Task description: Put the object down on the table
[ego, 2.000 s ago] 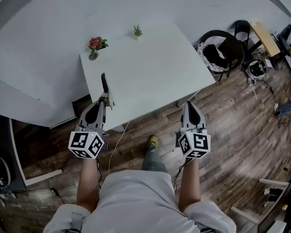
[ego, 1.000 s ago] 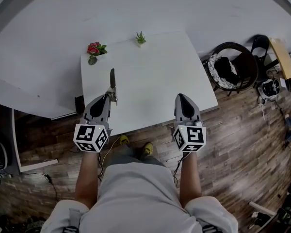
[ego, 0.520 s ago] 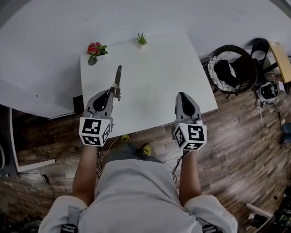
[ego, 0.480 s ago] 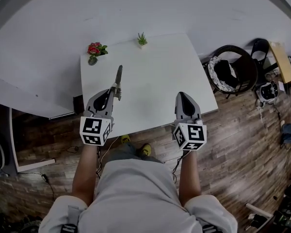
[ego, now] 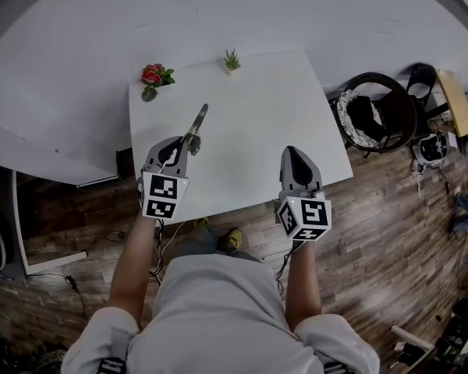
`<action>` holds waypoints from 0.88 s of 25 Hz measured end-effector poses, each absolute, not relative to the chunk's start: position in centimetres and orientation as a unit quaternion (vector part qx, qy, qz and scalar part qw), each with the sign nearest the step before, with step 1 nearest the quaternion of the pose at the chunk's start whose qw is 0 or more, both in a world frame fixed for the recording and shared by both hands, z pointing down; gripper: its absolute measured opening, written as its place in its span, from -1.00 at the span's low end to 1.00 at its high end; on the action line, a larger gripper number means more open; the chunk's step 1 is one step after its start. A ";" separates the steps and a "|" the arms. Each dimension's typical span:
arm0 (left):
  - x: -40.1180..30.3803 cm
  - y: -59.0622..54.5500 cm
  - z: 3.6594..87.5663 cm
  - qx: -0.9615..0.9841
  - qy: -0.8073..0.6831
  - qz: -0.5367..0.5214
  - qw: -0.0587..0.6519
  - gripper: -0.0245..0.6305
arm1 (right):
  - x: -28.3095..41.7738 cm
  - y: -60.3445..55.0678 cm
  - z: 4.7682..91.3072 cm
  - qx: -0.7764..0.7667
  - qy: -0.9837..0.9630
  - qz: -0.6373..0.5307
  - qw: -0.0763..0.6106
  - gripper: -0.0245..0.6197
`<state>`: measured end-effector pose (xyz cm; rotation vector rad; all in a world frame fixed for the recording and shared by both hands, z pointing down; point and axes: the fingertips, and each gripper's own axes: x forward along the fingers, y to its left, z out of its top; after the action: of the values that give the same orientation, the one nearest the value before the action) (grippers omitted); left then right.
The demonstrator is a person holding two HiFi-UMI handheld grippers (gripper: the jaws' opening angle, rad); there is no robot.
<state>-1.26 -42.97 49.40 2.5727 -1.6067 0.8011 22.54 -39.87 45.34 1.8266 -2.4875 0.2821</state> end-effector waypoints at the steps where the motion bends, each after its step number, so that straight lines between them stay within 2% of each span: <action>1: -1.1 -43.2 49.8 0.819 -0.506 0.269 -0.008 -0.86 | 22.5 -40.0 45.4 0.589 -0.802 0.092 0.020 -0.90; 4: -0.6 -43.9 51.1 0.816 -0.487 0.311 -0.035 -0.86 | 22.4 -40.2 45.5 0.589 -0.802 0.095 0.020 -0.90; 10: -0.5 -45.4 55.7 0.801 -0.462 0.380 -0.034 -0.86 | 22.1 -40.6 45.8 0.589 -0.802 0.101 0.017 -0.90; 15: -0.1 -45.6 59.0 0.783 -0.412 0.459 -0.079 -0.86 | 22.1 -41.1 46.3 0.592 -0.799 0.106 0.020 -0.90; 22: -0.5 -46.2 63.2 0.765 -0.385 0.513 -0.064 -0.86 | 21.9 -41.4 46.7 0.590 -0.799 0.110 0.030 -0.90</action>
<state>-0.46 -46.16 63.23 2.5056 -1.2597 1.6795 21.86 -41.35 46.75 1.8192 -2.4649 0.3392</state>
